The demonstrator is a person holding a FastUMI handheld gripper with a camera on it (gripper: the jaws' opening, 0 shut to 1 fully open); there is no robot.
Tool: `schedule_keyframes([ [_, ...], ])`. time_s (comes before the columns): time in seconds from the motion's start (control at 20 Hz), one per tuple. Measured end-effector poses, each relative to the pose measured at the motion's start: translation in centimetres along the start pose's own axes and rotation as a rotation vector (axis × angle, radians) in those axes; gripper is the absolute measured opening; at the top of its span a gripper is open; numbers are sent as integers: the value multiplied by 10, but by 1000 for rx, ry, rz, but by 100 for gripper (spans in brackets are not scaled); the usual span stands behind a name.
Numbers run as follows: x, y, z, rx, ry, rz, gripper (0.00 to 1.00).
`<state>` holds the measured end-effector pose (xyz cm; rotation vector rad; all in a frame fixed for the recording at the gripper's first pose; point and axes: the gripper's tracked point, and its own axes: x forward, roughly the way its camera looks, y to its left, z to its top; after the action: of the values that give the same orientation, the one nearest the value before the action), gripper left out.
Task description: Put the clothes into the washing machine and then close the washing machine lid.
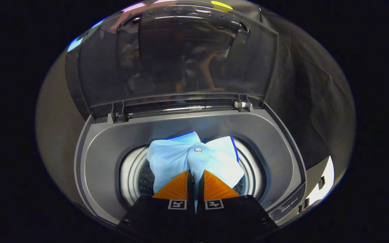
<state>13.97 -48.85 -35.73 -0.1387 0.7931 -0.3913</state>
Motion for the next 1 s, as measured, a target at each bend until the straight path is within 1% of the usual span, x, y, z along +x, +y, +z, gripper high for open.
schedule_keyframes([
  [0.1, -1, -4, -1, -41, 20, -28, 6],
  [0.15, -3, -3, 1, -55, 14, -25, 18],
  [0.2, -4, 2, 5, -59, 5, -16, 24],
  [0.35, -7, 1, 9, -60, 9, -3, 84],
  [0.8, -14, -5, 8, -55, 1, -18, 84],
  [1.0, -16, -7, 16, -36, -32, -16, 84],
])
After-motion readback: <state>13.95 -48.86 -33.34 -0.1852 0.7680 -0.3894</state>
